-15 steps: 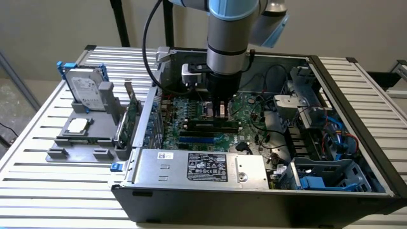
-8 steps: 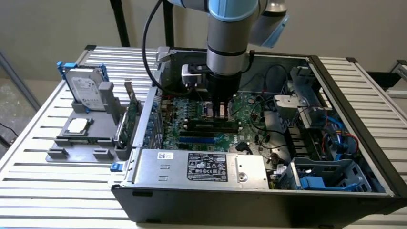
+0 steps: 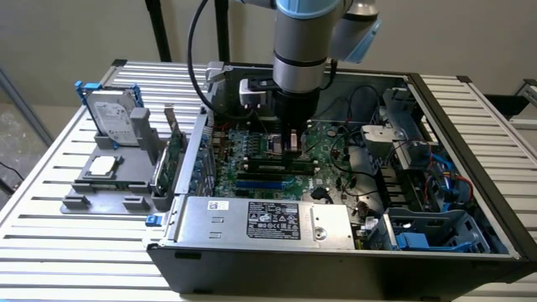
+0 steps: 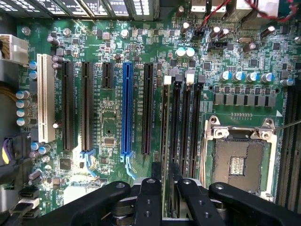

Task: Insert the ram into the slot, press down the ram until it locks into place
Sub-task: 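Insert the ram into the slot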

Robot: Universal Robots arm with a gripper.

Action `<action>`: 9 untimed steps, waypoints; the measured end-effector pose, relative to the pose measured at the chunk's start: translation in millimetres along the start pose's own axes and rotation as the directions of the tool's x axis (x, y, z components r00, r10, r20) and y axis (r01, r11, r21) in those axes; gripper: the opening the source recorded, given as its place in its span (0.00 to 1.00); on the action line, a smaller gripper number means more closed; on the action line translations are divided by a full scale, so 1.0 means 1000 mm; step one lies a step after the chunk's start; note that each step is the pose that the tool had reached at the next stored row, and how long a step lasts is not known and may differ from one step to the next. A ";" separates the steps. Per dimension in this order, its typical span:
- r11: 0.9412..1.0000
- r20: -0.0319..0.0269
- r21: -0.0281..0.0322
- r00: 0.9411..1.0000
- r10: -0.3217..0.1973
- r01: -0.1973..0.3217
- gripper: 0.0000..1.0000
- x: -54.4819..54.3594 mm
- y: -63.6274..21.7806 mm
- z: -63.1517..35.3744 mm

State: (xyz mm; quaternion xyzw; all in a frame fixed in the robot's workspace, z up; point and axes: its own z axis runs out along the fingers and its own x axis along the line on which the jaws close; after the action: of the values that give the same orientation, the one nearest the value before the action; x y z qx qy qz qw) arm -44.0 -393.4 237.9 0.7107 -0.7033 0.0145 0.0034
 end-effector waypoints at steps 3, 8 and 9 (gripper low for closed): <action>1.000 0.000 0.000 1.000 0.000 0.000 0.22 0.000 -0.0002 -0.0100; 1.000 0.001 0.000 1.000 0.000 0.000 0.11 0.000 -0.0002 -0.0111; 1.000 0.001 0.000 1.000 0.000 0.000 0.11 0.000 -0.0002 -0.0113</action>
State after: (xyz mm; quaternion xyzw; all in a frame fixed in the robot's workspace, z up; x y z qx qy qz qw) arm -43.9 -393.4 249.2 0.7108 -0.7033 0.0140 0.0031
